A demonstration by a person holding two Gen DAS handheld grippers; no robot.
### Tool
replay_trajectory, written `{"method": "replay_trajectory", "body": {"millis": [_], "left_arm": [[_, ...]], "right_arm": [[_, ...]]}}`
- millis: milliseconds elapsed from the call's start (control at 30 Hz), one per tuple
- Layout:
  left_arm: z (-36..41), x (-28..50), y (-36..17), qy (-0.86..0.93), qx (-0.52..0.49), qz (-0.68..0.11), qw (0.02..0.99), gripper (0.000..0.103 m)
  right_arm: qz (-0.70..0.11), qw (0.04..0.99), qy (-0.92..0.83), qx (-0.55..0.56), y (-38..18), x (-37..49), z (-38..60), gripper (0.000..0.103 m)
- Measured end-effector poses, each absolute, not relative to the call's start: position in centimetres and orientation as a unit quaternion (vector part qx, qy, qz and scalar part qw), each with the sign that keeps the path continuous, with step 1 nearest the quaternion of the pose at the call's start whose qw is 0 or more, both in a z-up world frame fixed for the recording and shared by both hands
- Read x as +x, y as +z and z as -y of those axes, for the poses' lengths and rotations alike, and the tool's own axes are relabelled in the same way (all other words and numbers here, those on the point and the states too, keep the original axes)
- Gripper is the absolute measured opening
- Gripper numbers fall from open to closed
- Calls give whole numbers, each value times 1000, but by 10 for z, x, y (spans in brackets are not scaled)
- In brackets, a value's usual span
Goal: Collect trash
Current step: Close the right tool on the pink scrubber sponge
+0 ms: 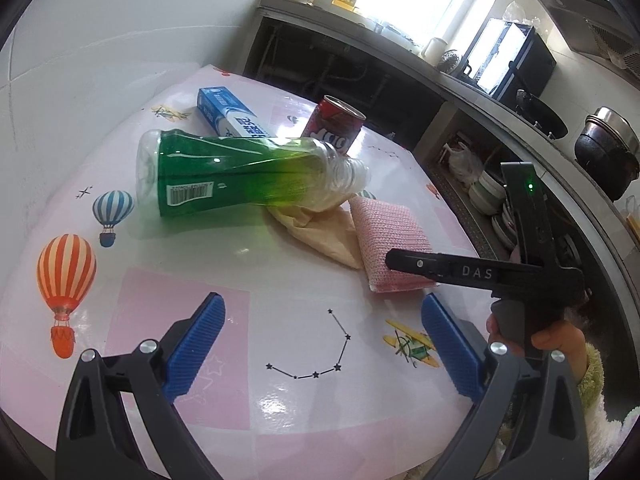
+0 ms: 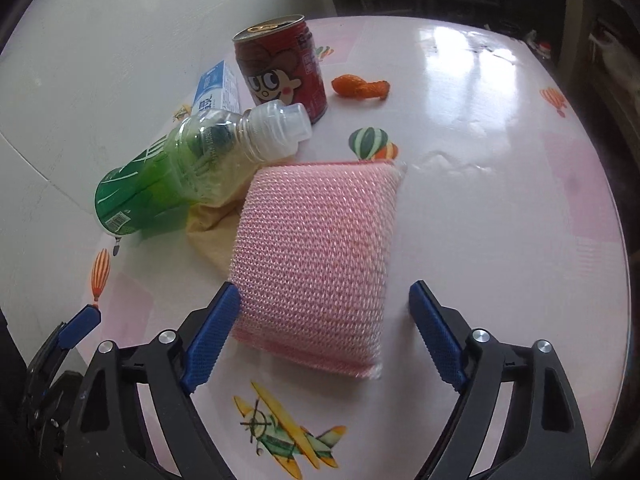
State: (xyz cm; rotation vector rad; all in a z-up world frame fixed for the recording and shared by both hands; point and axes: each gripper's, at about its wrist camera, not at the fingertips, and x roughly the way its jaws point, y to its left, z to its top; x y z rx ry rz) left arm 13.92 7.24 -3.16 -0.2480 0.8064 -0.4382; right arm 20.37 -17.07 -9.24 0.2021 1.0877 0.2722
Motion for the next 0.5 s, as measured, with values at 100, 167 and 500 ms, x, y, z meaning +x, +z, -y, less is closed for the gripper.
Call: {"method": "replay_trajectory", "body": {"millis": [100, 167, 500], "left_arm": [[-61, 142, -29, -227, -119, -386, 886, 91], [-53, 144, -28, -235, -117, -387, 884, 89], [-19, 160, -14, -267, -95, -388, 877, 80]], "right_arm": [[-514, 841, 123, 115, -92, 198, 191, 71], [-514, 841, 118, 125, -93, 195, 204, 68], [-497, 851, 102, 137, -86, 171, 243, 68]]}}
